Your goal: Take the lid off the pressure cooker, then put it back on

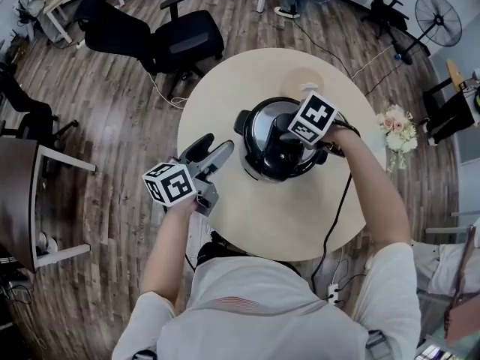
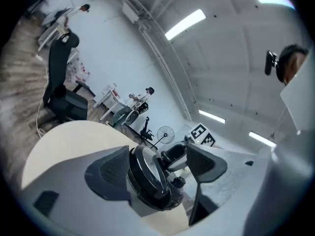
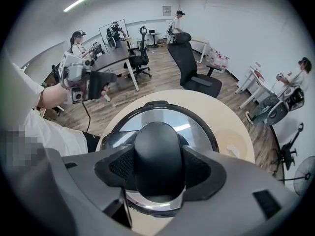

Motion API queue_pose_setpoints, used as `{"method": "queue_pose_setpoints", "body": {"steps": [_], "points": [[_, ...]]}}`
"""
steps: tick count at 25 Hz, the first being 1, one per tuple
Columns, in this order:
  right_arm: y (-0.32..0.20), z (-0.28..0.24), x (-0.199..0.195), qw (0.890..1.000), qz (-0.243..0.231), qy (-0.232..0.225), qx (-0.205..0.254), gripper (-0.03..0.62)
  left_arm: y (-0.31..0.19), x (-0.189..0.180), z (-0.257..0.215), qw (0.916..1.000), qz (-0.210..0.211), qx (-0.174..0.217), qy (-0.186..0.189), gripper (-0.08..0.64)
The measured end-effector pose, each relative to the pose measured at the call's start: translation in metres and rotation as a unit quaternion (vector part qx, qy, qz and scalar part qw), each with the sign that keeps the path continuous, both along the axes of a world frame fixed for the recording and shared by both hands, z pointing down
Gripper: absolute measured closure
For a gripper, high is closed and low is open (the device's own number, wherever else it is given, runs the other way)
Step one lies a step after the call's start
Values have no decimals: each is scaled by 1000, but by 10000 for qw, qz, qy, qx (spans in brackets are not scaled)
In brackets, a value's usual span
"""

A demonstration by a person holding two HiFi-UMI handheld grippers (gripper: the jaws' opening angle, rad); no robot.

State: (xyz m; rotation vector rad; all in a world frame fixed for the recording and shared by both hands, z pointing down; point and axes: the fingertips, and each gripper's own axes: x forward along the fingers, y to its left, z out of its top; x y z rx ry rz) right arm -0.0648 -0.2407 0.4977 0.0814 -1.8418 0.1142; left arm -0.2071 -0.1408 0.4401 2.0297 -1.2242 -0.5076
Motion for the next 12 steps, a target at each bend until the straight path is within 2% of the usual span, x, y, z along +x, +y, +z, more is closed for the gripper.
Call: {"method": "queue_pose_setpoints", "body": {"steps": [3, 5, 7, 9, 10, 11, 12], "points": [[-1, 2, -1, 10000, 5, -30, -24, 301, -20, -7, 22, 9969, 39, -264, 734, 201], [-1, 2, -1, 10000, 9, -28, -61, 301, -32, -7, 36, 9919, 95, -417, 1197, 201], [-1, 2, -1, 9999, -1, 4, -113, 301, -44, -7, 47, 9823, 121, -502, 1803, 201], [-1, 3, -1, 9999, -13, 31, -143, 299, -57, -9, 57, 9658, 99, -540, 2536, 201], [-1, 3, -1, 9999, -13, 39, -141, 300, -63, -10, 64, 9592, 78, -569, 2769, 201], [-1, 4, 0, 9999, -8, 43, -131, 301, -69, -11, 73, 9562, 64, -642, 2854, 201], [-1, 5, 1, 9999, -3, 40, -120, 300, -73, -10, 84, 9568, 57, -772, 2803, 201]]}}
